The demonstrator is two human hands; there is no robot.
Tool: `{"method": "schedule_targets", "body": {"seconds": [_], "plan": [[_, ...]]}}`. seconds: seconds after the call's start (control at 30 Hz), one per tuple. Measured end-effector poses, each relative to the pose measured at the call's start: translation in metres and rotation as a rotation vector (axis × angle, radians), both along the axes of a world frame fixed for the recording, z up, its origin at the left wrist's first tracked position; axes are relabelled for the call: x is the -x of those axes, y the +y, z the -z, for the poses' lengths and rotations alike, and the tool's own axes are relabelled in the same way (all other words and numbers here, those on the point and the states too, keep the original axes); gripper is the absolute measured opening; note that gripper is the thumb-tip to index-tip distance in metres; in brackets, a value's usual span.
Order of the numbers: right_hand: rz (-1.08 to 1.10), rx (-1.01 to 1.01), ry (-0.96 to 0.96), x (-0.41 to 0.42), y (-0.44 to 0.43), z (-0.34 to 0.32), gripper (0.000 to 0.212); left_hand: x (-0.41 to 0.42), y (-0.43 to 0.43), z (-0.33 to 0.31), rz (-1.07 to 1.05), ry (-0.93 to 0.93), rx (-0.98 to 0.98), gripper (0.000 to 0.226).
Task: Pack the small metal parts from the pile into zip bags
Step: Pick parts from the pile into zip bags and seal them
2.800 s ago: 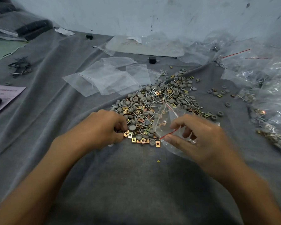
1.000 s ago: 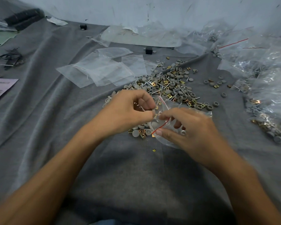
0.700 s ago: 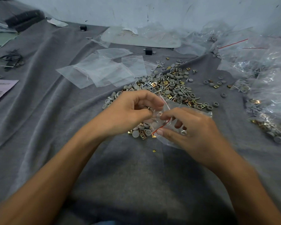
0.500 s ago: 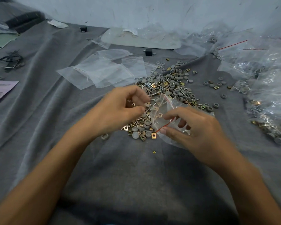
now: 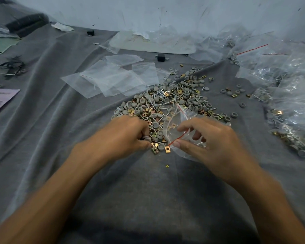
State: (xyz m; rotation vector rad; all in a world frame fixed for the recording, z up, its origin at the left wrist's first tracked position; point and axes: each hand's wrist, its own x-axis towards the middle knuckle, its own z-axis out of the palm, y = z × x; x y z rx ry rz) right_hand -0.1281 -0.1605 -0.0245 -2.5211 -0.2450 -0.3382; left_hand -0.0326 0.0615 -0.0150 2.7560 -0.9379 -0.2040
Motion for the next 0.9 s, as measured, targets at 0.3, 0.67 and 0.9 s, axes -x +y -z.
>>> {"method": "schedule_targets", "body": {"seconds": [0.3,0.67,0.9], "plan": [[-0.004,-0.012,0.012,0.001,0.002,-0.002,0.035,-0.004,-0.001,-0.004,-0.037,-0.08,0.288,0.008],[-0.013,-0.01,0.011,0.001,0.004,-0.002,0.033,0.004,-0.022,0.006,0.071,0.033,0.542,0.039],[-0.005,0.001,0.011,0.0,0.001,-0.002,0.031,0.001,-0.019,0.005,0.052,0.111,0.684,0.046]]}}
